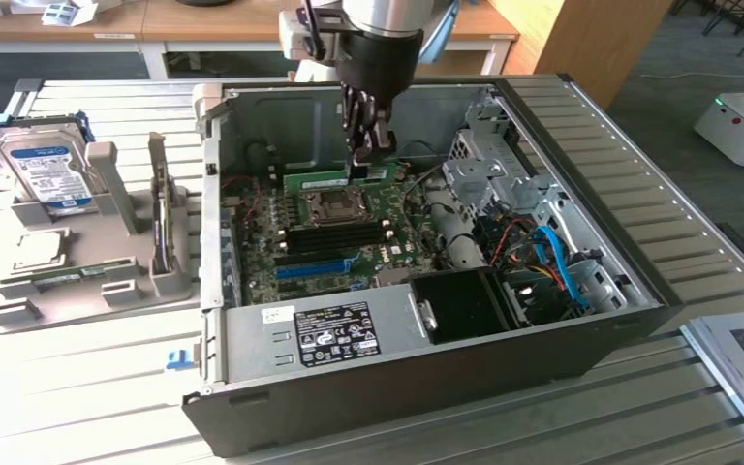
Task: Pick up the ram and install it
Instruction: 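Insert the ram into the slot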
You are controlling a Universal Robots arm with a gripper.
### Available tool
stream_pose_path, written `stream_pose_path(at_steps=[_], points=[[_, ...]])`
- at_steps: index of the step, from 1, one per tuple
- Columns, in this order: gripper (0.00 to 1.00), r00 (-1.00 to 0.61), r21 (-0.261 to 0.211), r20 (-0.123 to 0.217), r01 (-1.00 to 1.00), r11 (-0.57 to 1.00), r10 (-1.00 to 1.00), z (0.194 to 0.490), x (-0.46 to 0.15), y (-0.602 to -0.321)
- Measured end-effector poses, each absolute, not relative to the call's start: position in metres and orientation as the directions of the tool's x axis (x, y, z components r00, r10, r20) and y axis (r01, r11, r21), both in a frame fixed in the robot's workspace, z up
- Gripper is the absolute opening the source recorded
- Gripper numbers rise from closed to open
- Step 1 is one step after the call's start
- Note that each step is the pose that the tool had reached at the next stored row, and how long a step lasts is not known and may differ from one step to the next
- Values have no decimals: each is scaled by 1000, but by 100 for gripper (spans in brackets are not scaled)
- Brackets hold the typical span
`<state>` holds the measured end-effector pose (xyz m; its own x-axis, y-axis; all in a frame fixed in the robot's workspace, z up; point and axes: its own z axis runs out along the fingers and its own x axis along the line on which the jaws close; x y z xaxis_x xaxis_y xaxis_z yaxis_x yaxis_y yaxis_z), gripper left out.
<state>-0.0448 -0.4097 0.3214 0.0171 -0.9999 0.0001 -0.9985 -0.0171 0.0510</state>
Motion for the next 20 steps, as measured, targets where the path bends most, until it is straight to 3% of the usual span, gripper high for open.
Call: stream_pose_path(at_steps=[20], points=[[12, 16, 51, 0, -999, -16, -1000, 304, -45, -410]])
